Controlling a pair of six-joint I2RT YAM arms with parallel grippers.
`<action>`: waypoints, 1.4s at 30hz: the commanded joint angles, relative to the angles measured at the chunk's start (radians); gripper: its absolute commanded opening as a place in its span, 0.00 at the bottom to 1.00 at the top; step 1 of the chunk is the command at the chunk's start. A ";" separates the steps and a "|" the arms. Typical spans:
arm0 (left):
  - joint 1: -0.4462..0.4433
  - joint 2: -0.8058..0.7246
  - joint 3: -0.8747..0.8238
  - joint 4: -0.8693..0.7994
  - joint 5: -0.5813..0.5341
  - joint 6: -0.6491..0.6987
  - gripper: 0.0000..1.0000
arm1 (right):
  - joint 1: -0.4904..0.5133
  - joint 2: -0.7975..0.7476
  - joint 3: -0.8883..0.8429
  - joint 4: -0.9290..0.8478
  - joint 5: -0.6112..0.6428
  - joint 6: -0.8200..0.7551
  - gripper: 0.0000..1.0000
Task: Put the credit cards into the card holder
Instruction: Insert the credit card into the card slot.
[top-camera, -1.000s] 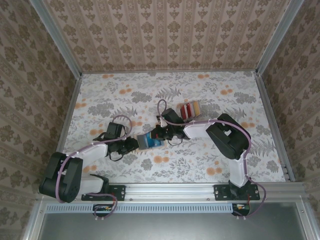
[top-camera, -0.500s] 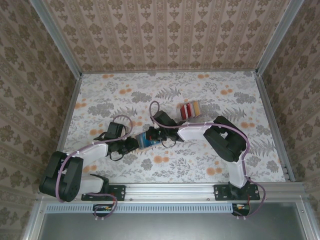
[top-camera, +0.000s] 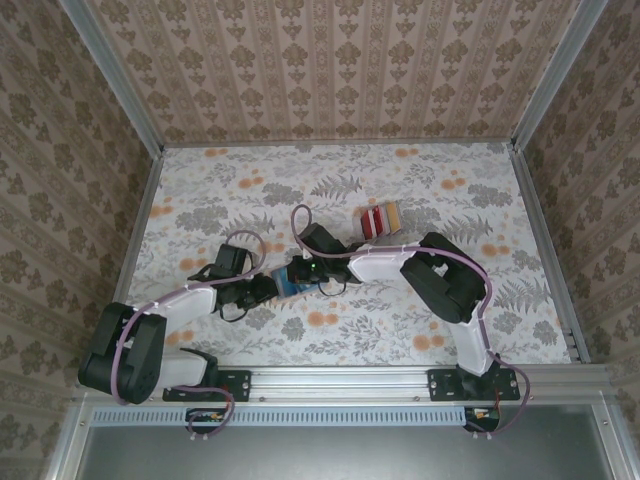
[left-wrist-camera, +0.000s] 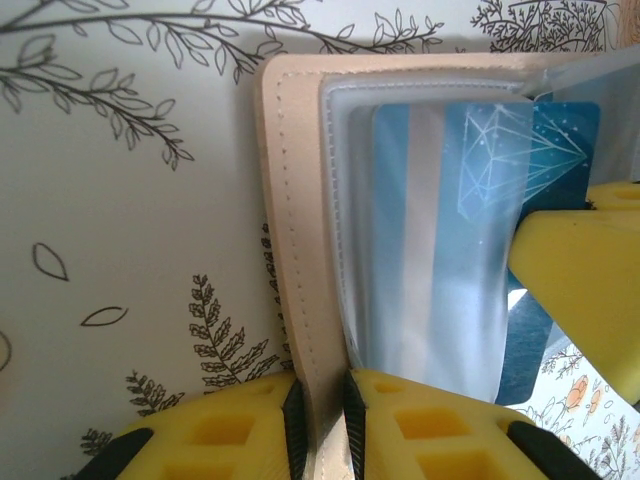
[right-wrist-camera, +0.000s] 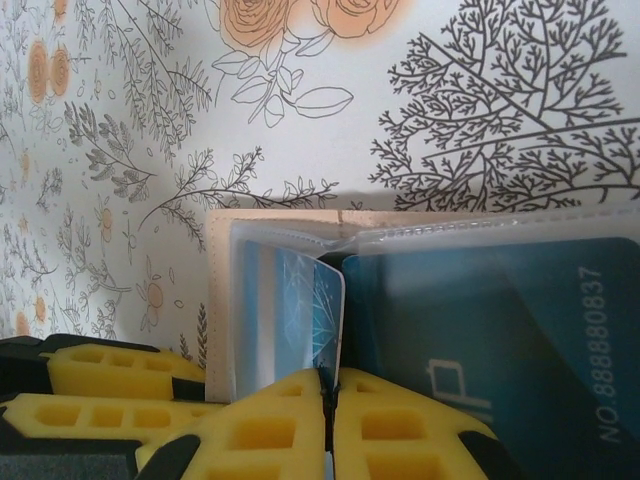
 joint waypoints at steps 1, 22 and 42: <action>-0.040 0.038 -0.012 0.038 0.022 -0.015 0.25 | 0.056 0.056 0.011 -0.085 -0.044 -0.015 0.10; -0.040 0.035 -0.010 0.026 0.016 -0.009 0.25 | -0.005 -0.205 -0.085 -0.231 0.102 -0.102 0.39; -0.045 -0.111 0.074 -0.129 -0.006 -0.012 0.25 | -0.059 -0.370 -0.206 -0.270 0.161 -0.140 0.41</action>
